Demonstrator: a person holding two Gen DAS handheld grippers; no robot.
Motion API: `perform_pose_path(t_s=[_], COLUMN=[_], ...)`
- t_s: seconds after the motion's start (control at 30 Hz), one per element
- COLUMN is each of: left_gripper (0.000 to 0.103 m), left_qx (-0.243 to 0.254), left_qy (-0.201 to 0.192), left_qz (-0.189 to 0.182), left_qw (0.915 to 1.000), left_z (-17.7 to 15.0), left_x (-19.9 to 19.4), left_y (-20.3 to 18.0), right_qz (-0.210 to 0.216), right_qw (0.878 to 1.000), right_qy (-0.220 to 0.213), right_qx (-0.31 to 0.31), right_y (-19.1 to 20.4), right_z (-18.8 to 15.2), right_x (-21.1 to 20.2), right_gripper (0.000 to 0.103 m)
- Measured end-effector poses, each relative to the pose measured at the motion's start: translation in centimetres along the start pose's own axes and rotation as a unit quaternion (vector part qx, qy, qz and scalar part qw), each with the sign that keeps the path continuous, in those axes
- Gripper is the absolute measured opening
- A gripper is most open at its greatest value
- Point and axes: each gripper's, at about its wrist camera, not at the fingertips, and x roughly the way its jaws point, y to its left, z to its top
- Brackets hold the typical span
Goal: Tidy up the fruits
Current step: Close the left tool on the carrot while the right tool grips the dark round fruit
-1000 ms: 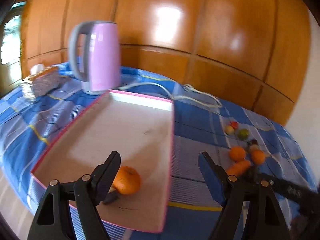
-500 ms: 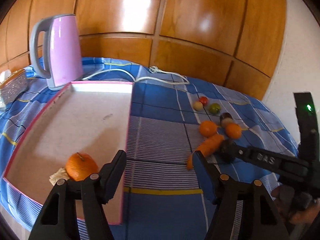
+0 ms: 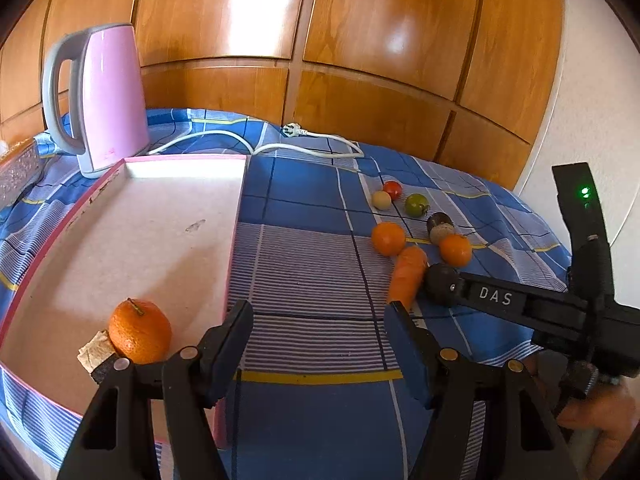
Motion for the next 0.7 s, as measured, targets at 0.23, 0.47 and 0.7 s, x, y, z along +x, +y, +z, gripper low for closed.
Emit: perform_pose_path(t_s=[0.23, 0.47, 0.7], left_gripper=[0.067, 0.052, 0.045], left_qx=[0.003, 0.013, 0.024], left_qy=[0.002, 0.024, 0.047], left_qz=[-0.001, -0.020, -0.046], left_qw=[1.0000, 0.9994, 0.9976], left_z=[-0.1, 0.1, 1.0], left_x=[0.1, 1.2, 3.3], left_y=[-0.4, -1.2, -2.6], right_qz=[-0.001, -0.024, -0.027], right_qw=[1.000, 0.998, 0.997], right_qy=[-0.008, -0.012, -0.015], right_qx=[0.009, 0.056, 0.069], right_y=[-0.4, -2.4, -3.0], right_z=[0.0, 0.1, 0.1], right_x=[-0.3, -1.0, -1.3], right_gripper=[0.040, 0.040, 0.040])
